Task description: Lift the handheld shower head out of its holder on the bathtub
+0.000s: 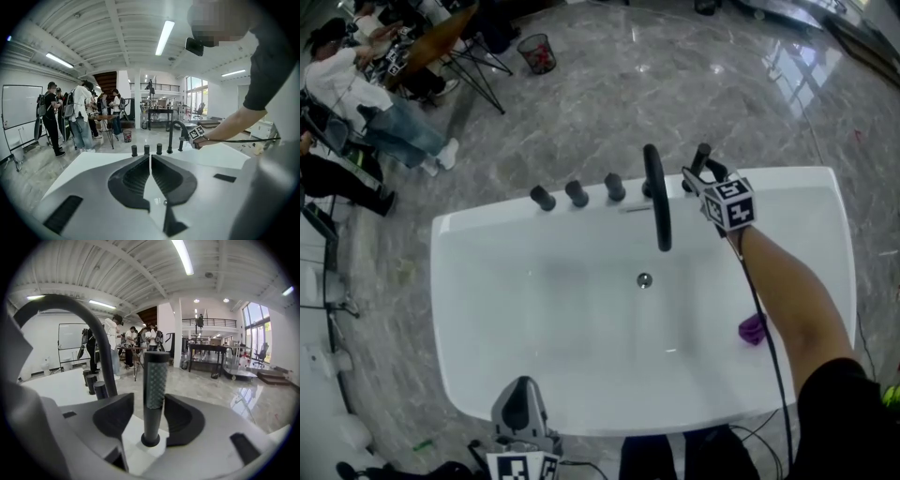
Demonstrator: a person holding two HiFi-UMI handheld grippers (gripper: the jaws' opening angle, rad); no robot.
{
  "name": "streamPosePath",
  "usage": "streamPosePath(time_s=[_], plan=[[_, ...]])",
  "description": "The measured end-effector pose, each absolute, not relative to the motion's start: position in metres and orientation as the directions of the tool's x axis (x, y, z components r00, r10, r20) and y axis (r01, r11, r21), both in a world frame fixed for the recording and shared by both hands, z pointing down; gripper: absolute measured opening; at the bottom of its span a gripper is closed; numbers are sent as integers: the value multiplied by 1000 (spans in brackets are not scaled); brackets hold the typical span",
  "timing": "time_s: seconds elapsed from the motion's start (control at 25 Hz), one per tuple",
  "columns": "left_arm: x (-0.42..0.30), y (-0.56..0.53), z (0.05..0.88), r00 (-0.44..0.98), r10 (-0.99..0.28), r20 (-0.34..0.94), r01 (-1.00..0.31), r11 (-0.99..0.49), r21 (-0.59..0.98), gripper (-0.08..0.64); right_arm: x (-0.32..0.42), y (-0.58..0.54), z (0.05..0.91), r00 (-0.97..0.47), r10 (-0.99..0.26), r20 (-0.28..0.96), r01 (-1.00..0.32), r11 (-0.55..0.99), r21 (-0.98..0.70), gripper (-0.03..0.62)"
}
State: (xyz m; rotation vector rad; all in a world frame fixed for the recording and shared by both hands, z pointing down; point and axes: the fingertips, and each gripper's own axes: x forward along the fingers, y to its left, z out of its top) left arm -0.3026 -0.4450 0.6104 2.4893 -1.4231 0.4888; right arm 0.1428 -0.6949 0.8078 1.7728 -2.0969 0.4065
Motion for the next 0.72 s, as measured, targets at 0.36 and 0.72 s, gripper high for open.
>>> streamPosePath(time_s=[0.36, 0.72], plan=[[-315, -439, 599, 461, -801, 382, -869, -494, 13, 21, 147, -686, 800, -114, -865, 489, -988, 149, 33, 130], [-329, -430, 590, 449, -812, 373, -874, -485, -3, 21, 150, -680, 713, -101, -942, 321, -994, 105, -3, 117]])
